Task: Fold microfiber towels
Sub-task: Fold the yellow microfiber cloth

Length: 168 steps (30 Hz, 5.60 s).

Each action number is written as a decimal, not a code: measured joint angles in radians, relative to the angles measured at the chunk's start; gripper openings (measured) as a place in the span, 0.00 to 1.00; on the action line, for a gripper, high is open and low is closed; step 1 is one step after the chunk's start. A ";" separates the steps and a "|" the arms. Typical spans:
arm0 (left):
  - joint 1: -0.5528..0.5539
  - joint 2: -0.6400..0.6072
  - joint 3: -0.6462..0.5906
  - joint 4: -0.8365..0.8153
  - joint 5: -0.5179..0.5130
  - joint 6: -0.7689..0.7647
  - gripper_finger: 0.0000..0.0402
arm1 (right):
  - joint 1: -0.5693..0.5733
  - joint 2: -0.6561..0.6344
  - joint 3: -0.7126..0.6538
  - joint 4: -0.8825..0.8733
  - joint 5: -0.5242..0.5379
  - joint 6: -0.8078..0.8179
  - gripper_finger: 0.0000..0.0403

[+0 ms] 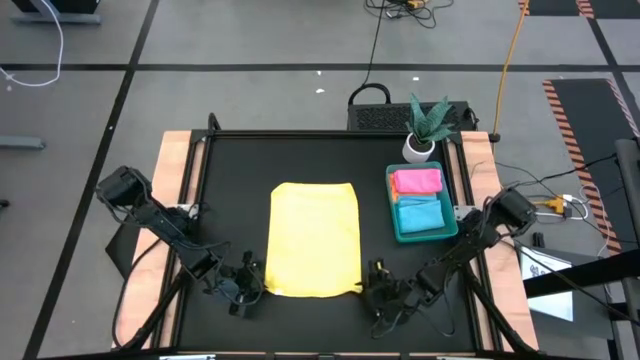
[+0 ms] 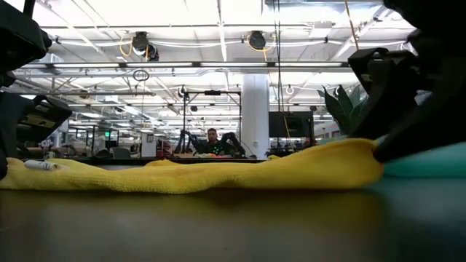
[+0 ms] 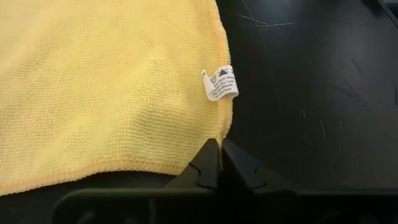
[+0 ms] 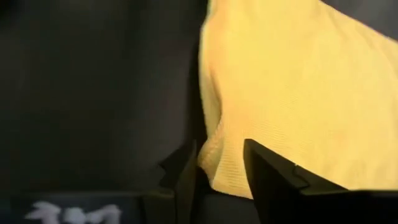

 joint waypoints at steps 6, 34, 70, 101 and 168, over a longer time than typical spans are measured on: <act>0.000 0.000 0.000 0.001 0.000 -0.019 0.04 | 0.003 0.064 -0.001 0.054 0.100 -0.099 0.31; -0.102 -0.151 0.275 -0.215 -0.088 0.157 0.01 | 0.095 -0.168 0.001 0.273 0.177 -0.105 0.00; 0.517 -0.417 0.103 -0.420 -0.662 0.488 0.03 | -0.564 -0.470 -0.348 0.420 0.274 -0.195 0.00; 0.415 -0.440 0.124 -0.408 -0.577 0.348 0.01 | -0.449 -0.478 -0.372 0.464 0.346 -0.185 0.00; 0.178 -0.111 0.147 -0.289 -0.045 0.424 0.40 | -0.118 -0.230 -0.148 0.057 -0.159 0.079 0.42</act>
